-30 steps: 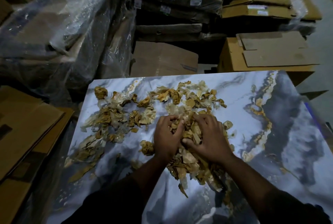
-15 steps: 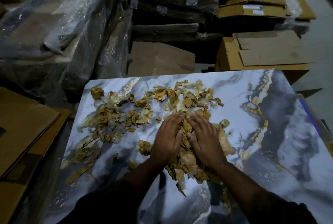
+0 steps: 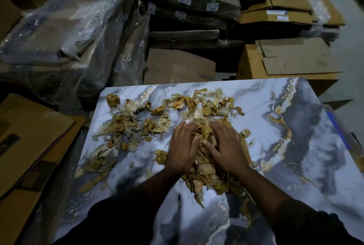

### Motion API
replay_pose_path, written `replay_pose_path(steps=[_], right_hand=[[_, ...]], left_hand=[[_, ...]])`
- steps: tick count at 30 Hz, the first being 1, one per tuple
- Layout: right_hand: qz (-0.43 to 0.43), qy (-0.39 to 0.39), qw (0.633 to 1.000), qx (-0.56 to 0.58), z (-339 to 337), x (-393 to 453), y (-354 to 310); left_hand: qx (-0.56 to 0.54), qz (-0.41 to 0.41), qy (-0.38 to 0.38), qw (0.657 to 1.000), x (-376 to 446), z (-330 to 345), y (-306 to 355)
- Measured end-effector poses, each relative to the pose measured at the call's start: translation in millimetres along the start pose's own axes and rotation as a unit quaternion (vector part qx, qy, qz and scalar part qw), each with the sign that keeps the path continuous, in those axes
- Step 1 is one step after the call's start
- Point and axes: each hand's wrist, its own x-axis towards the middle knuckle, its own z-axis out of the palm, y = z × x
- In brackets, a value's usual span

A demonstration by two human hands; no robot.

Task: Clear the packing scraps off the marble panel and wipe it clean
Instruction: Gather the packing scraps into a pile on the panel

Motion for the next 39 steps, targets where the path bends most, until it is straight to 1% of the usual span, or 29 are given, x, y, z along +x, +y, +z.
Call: replay_pose_path(steps=[2, 4, 9, 13, 20, 23, 27, 30, 33, 36, 39], right_hand=[[-0.004, 0.038, 0.999, 0.010, -8.4, -2.5, -4.1], [-0.012, 0.058, 0.998, 0.005, -12.6, -4.6, -6.2], [0.012, 0.032, 0.999, -0.013, -10.8, -3.3, -9.2], [0.014, 0.035, 0.999, -0.016, -15.0, 2.4, -17.5], [-0.048, 0.077, 0.994, -0.063, -18.4, 10.4, -44.5], [-0.089, 0.093, 0.990, -0.062, -16.2, 12.7, -67.4], [-0.155, 0.092, 0.983, -0.043, 7.9, 10.4, -116.5], [-0.176, 0.096, 0.980, -0.013, 36.2, 4.9, -148.4], [-0.163, 0.079, 0.983, 0.005, 62.6, -0.7, -171.5], [-0.117, 0.013, 0.993, 0.000, 92.7, -16.0, -178.0], [-0.088, -0.046, 0.995, -0.026, 125.2, -42.2, -171.6]], left_hand=[[-0.024, 0.003, 0.025, 0.999, 0.4, -11.7, 6.8], [-0.039, 0.009, 0.031, 0.999, 0.7, -19.2, 12.2], [-0.023, 0.024, -0.019, 0.999, 2.1, -21.1, 8.7], [-0.028, 0.030, -0.004, 0.999, 4.2, -23.4, 1.1], [-0.067, 0.033, 0.015, 0.997, 0.4, -43.9, -9.0], [-0.074, 0.013, 0.025, 0.997, -8.0, -56.1, -17.1], [-0.085, -0.011, 0.058, 0.995, -22.3, -78.8, -39.0], [-0.085, -0.020, 0.087, 0.992, -33.7, -101.1, -61.8], [-0.055, -0.055, 0.122, 0.989, -49.9, -123.8, -92.1], [-0.015, -0.119, 0.150, 0.981, -68.7, -144.2, -129.7], [0.006, -0.137, 0.186, 0.973, -87.3, -161.8, -162.7]])
